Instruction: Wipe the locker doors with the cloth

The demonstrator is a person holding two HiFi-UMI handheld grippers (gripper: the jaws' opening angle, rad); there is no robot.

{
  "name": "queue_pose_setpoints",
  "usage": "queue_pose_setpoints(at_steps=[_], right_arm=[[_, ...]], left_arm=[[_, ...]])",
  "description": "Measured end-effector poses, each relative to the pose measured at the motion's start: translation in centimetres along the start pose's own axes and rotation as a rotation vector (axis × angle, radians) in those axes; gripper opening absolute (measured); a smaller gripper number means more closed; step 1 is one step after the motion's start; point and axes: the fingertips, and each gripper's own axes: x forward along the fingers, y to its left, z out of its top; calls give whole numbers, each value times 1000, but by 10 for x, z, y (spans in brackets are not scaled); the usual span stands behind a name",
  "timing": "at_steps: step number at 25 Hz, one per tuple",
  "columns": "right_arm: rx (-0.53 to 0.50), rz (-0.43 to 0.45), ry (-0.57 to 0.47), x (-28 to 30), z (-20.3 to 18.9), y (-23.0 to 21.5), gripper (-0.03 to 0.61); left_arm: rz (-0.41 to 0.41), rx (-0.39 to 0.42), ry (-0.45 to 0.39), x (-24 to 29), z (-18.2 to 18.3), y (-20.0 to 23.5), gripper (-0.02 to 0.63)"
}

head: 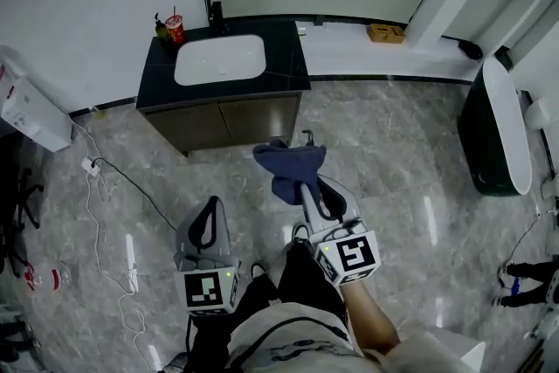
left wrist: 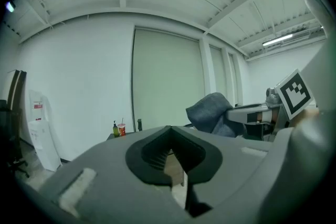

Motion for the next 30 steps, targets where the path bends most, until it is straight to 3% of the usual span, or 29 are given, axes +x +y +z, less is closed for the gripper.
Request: queue_pose_setpoints(at_steps=[13, 30], right_arm=[[-11, -57, -87, -80, 49, 6, 71], [-43, -29, -109, -81, 58, 4, 66]], left_arm=[[-2, -1, -30, -51, 17, -40, 2], [-11, 34, -68, -43, 41, -53, 2]])
